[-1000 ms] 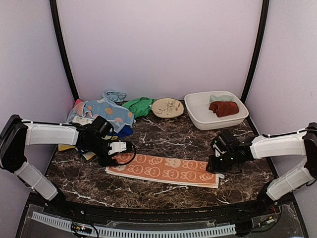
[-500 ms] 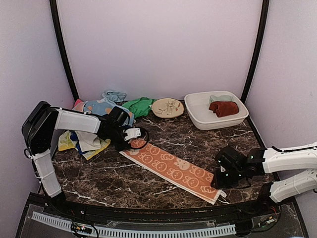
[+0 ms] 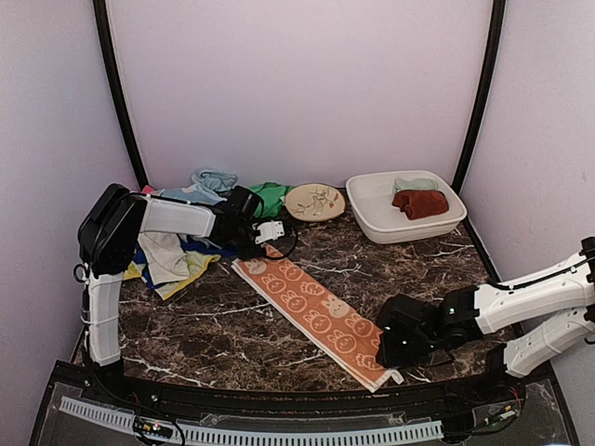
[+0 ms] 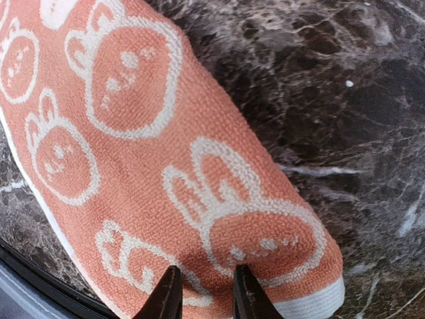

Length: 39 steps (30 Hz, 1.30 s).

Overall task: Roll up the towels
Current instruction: Rotate the towel at the center of the board, then adjust the towel at the center of the board.

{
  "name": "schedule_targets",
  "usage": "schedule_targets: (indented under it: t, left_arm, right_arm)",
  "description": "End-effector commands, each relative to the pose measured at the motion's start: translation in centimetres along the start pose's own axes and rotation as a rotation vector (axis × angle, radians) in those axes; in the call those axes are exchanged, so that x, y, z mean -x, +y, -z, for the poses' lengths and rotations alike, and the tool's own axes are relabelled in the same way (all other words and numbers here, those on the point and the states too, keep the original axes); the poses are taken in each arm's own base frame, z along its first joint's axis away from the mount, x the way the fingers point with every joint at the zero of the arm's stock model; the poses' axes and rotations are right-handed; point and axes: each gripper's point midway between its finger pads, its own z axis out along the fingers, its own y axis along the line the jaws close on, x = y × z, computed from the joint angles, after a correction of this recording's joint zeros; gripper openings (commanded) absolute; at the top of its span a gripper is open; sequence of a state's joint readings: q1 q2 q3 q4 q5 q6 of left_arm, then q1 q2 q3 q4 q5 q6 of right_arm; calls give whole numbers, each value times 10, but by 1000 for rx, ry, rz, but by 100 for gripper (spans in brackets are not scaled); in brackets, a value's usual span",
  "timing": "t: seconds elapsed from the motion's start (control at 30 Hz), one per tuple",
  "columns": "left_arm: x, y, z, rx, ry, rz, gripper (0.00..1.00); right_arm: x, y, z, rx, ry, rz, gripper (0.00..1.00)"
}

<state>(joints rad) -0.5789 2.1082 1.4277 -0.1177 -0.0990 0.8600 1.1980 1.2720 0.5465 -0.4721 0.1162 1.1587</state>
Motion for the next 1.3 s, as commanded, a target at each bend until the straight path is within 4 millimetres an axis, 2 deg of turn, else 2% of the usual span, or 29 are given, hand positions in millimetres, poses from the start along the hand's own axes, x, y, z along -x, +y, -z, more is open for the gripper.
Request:
schedule_targets:
  t: [0.0, 0.13, 0.23, 0.27, 0.33, 0.43, 0.5, 0.6, 0.63, 0.73, 0.8, 0.87, 0.93, 1.0, 1.17, 1.27]
  left_arm:
    - [7, 17, 8, 48, 0, -5, 56]
    - [8, 37, 32, 54, -27, 58, 64]
    - [12, 54, 63, 44, -70, 143, 73]
    - [14, 61, 78, 38, -94, 175, 76]
    - [14, 68, 100, 12, -115, 234, 83]
    - [9, 73, 133, -30, -144, 327, 89]
    - [-4, 74, 151, -53, -152, 379, 91]
    - [-24, 67, 174, -50, -150, 408, 92]
    - [-31, 66, 182, -49, -151, 417, 92]
    - [-52, 55, 198, -60, -139, 438, 92]
    - [-67, 44, 202, -69, -121, 451, 92]
    - [-79, 34, 204, -87, -109, 468, 92]
    - [-90, 24, 204, -99, -94, 483, 92]
    - [-97, 17, 206, -96, -83, 486, 92]
    - [-99, 6, 213, -110, -93, 485, 92]
    - [-104, 1, 211, -118, -76, 489, 92]
  right_arm:
    - [-30, -6, -5, -59, 134, 47, 29]
    - [-12, 21, 23, 27, 122, 143, 40]
    - [15, 45, 44, 86, 90, 212, 45]
    - [26, 54, 50, 104, 76, 228, 46]
    - [49, 72, 56, 148, 45, 265, 47]
    - [94, 102, 44, 191, 9, 331, 47]
    - [127, 128, 26, 205, -6, 376, 47]
    - [176, 171, -4, 210, -14, 460, 45]
    - [198, 195, -7, 230, -34, 483, 44]
    - [226, 231, -42, 253, -13, 528, 42]
    - [241, 245, -65, 276, -5, 520, 40]
    - [250, 253, -81, 311, 11, 499, 39]
    - [258, 251, -96, 324, 12, 467, 38]
    - [263, 244, -108, 346, 17, 421, 37]
    - [269, 220, -136, 343, 35, 332, 35]
    - [284, 203, -144, 288, -5, 265, 30]
